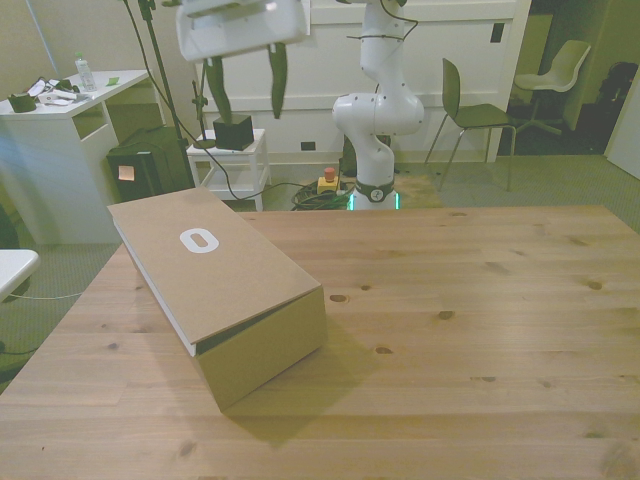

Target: Close the box

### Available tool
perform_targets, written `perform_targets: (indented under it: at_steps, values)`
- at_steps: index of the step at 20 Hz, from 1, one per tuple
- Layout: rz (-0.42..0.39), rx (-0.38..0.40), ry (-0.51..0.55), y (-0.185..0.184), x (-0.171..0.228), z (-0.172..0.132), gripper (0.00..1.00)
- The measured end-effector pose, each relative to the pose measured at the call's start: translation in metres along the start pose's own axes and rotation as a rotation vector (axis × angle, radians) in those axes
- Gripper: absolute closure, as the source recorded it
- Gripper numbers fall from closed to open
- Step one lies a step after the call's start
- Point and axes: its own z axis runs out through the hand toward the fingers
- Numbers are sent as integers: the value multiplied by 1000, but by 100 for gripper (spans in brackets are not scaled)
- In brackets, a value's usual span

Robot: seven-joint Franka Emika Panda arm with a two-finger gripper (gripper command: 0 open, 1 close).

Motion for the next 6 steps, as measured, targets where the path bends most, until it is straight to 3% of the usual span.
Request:
perform_targets:
  at_steps: [6]
  values:
    - [-127, -80, -85, -7, -101, 94, 0]
